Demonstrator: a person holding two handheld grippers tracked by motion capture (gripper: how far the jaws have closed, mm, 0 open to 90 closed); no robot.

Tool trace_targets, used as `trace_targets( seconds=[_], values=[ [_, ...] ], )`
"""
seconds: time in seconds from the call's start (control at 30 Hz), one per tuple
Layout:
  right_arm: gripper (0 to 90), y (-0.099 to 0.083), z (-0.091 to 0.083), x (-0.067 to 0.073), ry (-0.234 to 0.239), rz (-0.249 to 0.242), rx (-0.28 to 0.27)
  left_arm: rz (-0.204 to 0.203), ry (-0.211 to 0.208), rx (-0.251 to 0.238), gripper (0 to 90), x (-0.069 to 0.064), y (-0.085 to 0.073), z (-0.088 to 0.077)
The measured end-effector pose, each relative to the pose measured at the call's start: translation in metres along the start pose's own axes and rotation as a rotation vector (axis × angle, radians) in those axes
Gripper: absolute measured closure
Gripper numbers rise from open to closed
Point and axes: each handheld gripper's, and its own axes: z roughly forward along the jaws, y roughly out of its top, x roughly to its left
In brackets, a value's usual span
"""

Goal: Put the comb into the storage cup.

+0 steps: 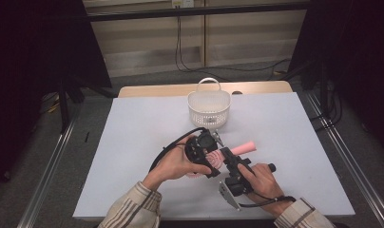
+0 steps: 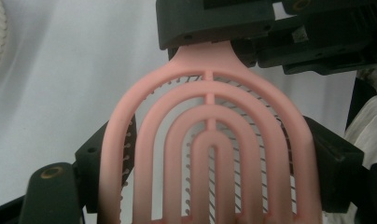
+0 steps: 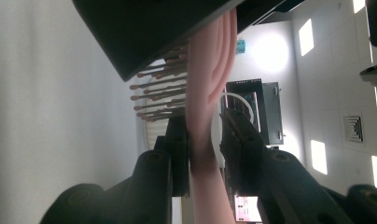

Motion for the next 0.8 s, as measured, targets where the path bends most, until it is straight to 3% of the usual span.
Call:
trace_targets(
  seconds=[0.3, 0.8],
  values=[
    [75.9, 0.001, -0.0002, 0.0011, -0.009, -0.017, 0.001, -0.021, -0.002, -0.011, 20.8, -0.0006, 0.0002, 0.0001],
    [79.7, 0.0015, -0.0001, 0.0034, -0.03, -0.021, 0.018, -0.019, 0.013, -0.01, 20.6, -0.0017, 0.0021, -0.0019]
  ],
)
